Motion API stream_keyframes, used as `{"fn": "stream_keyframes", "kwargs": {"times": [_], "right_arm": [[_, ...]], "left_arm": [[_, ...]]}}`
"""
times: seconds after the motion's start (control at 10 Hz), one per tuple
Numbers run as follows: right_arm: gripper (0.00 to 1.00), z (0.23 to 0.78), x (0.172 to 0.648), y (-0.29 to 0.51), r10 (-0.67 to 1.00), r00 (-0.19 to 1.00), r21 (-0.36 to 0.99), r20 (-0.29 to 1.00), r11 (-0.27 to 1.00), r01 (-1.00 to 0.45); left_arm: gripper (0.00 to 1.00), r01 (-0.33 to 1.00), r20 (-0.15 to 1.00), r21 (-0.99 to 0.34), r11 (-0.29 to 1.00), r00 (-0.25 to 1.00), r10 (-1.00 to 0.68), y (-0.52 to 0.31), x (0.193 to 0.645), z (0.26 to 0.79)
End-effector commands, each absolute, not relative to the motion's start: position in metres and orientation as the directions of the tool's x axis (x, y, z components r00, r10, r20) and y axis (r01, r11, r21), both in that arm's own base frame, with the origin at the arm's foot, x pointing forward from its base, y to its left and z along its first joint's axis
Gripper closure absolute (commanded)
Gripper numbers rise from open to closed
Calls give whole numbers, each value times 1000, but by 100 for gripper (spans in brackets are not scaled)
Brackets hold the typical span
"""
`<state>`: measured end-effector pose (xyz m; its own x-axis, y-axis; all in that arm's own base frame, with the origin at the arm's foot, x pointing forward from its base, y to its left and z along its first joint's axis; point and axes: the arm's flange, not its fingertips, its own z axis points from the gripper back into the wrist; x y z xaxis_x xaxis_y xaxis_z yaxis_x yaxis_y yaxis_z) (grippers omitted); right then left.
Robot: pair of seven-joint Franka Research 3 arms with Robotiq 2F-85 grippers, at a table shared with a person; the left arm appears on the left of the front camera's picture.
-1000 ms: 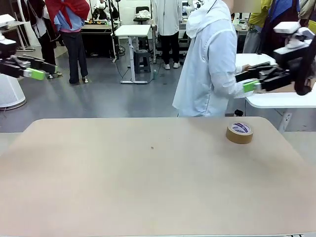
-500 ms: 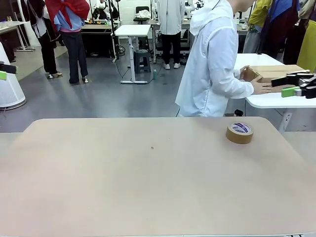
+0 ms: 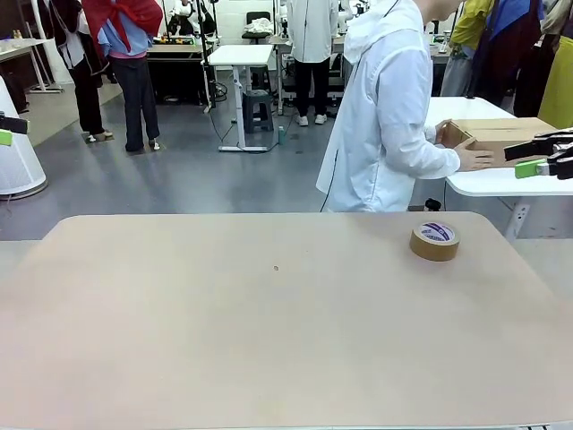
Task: Wrap the clocks to prevent damage.
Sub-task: After the human seals the box with tape, release both hands from the side flaps of the Package Box.
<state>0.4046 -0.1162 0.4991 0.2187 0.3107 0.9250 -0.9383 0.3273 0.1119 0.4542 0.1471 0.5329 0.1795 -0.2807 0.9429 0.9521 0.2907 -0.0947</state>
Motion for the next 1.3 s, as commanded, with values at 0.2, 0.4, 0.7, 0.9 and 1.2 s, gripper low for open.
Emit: {"fn": "stream_keyframes", "kwargs": {"times": [0.2,0.4,0.7,0.9,1.2], "right_arm": [[0,496,407,-120,294,201,109,934,299,-948],[0,496,407,-120,294,201,109,934,299,-948],[0,496,407,-120,294,201,109,934,299,-948],[0,496,407,-120,294,201,109,934,299,-948],[0,496,407,-120,294,201,109,934,299,-948]], "left_arm": [[0,954,946,-96,283,176,-274,148,453,534],[0,954,946,-96,283,176,-274,148,453,534],[0,954,946,-96,283,176,-274,148,453,534],[0,954,946,-96,283,176,-274,148,453,534],[0,954,946,-96,283,176,-274,148,453,534]]}}
